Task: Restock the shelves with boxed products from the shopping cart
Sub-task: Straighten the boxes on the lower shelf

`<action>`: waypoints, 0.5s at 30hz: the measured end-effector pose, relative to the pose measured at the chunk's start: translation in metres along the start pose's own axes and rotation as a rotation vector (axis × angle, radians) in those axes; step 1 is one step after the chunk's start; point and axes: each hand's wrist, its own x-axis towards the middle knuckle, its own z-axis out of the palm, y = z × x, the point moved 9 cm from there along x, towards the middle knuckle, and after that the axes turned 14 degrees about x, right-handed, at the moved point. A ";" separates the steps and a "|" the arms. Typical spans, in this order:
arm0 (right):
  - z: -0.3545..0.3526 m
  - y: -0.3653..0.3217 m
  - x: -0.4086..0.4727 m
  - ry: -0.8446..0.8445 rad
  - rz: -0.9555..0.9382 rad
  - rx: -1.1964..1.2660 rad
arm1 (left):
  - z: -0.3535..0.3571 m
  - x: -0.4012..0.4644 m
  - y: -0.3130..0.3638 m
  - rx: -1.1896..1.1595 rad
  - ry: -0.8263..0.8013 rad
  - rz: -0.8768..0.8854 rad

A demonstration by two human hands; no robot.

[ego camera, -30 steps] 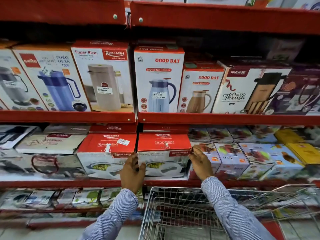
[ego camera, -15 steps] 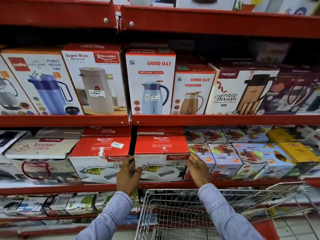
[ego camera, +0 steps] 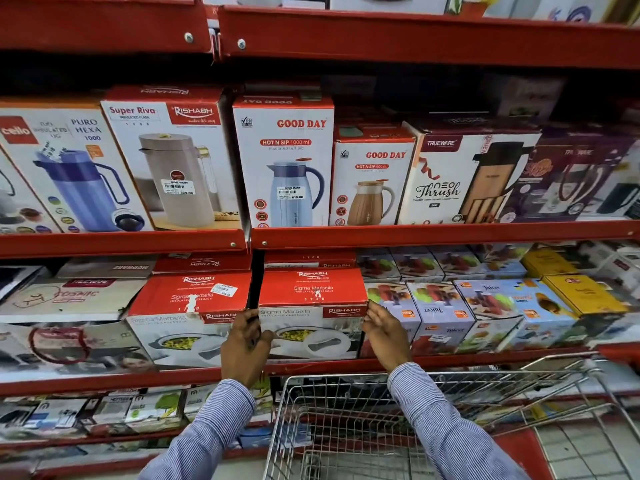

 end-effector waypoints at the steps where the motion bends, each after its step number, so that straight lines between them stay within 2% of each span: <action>1: 0.000 0.000 0.000 -0.003 0.000 0.001 | 0.000 0.000 0.000 0.007 0.004 0.005; 8: -0.002 0.003 0.002 -0.068 0.017 -0.029 | 0.001 -0.001 0.002 -0.004 0.039 0.012; 11: -0.011 0.002 0.007 -0.111 0.024 -0.081 | 0.000 -0.005 -0.002 -0.058 0.100 -0.036; 13: -0.031 -0.003 0.014 -0.070 0.002 -0.141 | 0.000 -0.013 -0.003 -0.084 0.187 -0.043; 15: -0.054 -0.012 0.024 -0.013 -0.028 -0.215 | 0.013 -0.023 0.002 -0.078 0.190 -0.009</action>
